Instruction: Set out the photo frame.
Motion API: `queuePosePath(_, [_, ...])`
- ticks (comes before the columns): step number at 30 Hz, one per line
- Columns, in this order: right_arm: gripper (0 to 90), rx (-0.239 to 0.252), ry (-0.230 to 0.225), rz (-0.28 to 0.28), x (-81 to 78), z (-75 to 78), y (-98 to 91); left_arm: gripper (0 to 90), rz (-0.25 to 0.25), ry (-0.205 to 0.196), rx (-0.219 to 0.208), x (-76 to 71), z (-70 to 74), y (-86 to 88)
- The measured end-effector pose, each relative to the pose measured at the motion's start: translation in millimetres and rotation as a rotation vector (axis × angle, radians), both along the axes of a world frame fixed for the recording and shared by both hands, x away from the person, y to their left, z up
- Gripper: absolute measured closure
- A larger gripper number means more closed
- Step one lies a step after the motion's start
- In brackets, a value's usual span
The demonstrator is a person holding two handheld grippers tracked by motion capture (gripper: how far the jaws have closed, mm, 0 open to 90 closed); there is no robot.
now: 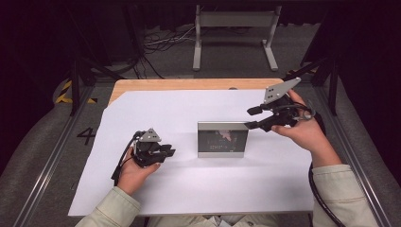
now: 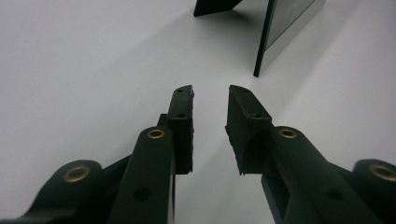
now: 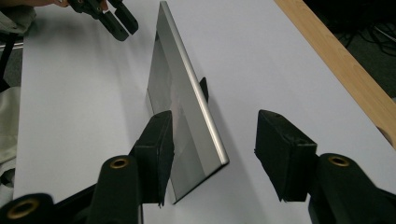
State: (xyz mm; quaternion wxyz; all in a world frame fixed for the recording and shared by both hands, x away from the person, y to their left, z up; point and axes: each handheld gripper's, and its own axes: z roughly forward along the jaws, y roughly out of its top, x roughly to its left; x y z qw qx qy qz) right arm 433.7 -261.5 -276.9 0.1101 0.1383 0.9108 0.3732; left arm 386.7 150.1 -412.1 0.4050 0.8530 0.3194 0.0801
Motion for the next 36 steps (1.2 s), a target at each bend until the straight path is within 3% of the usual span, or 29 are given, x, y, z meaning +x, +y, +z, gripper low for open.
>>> queuePosePath(9, [44.5,0.038,-0.010,-0.073,-16.6,-6.1,-40.0,71.5,0.010,-0.016,-0.014,-2.5,1.3,9.5])
queuePosePath(17, [43.6,0.105,-0.003,-0.143,-25.9,-28.2,-68.9,71.1,0.025,-0.054,-0.030,-2.1,3.4,14.6])
queuePosePath(25, [43.5,0.108,0.011,-0.182,-28.9,-45.6,-80.4,70.5,0.030,-0.088,-0.009,-1.4,3.4,18.4])
queuePosePath(33, [43.1,0.107,0.029,-0.214,-29.7,-65.7,-86.1,68.0,0.034,-0.090,-0.025,-1.2,4.3,20.3])
queuePosePath(36, [42.6,0.133,0.030,-0.222,-30.6,-71.6,-86.7,66.5,0.041,-0.092,-0.034,-0.5,4.1,21.0])
